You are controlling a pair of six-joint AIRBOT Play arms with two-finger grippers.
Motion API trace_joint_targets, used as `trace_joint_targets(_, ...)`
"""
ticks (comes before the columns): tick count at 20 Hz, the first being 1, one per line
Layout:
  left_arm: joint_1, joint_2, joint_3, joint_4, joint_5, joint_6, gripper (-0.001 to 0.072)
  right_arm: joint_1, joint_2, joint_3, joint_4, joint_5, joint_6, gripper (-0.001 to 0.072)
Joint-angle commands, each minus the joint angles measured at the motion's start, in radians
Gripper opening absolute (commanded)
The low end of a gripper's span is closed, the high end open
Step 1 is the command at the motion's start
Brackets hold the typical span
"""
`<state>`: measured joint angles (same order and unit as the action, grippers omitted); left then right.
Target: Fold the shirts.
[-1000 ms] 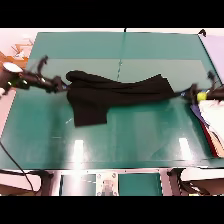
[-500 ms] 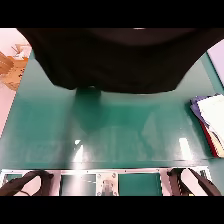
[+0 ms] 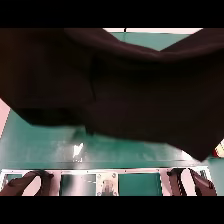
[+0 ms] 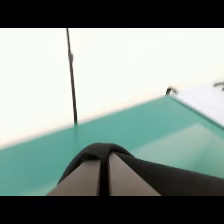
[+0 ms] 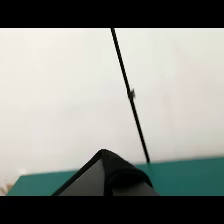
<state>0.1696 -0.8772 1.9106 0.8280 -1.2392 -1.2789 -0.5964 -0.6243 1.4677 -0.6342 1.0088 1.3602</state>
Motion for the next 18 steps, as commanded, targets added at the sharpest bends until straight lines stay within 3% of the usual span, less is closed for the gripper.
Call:
trace_joint_targets(1,0.0,-0.048,-0.202,0.019,0.0,-0.028,0.0027,0.004,-0.071,-0.201,-0.011,0.04,0.029,0.0014)
trace_joint_targets(5,-0.047,-0.23,-0.525,-0.099,0.111,0.1,0.0026,0.128,-0.251,-0.474,-0.009,-0.097,-0.095,0.0013)
trace_joint_targets(8,-0.132,-0.426,-0.642,-0.097,0.264,0.138,0.0026,0.244,-0.492,-0.51,0.0,-0.245,-0.165,0.0014)
trace_joint_targets(10,-0.154,-0.562,-0.636,-0.105,0.376,0.143,0.0026,0.265,-0.686,-0.446,0.033,-0.291,-0.177,0.0013)
trace_joint_targets(13,-0.145,-0.674,-0.609,-0.156,0.552,0.132,0.0026,0.258,-0.945,-0.245,0.051,-0.251,-0.175,0.0013)
trace_joint_targets(18,-0.138,-0.75,-0.477,-0.163,0.658,0.129,0.0026,0.263,-1.189,0.109,0.051,-0.17,-0.128,0.0013)
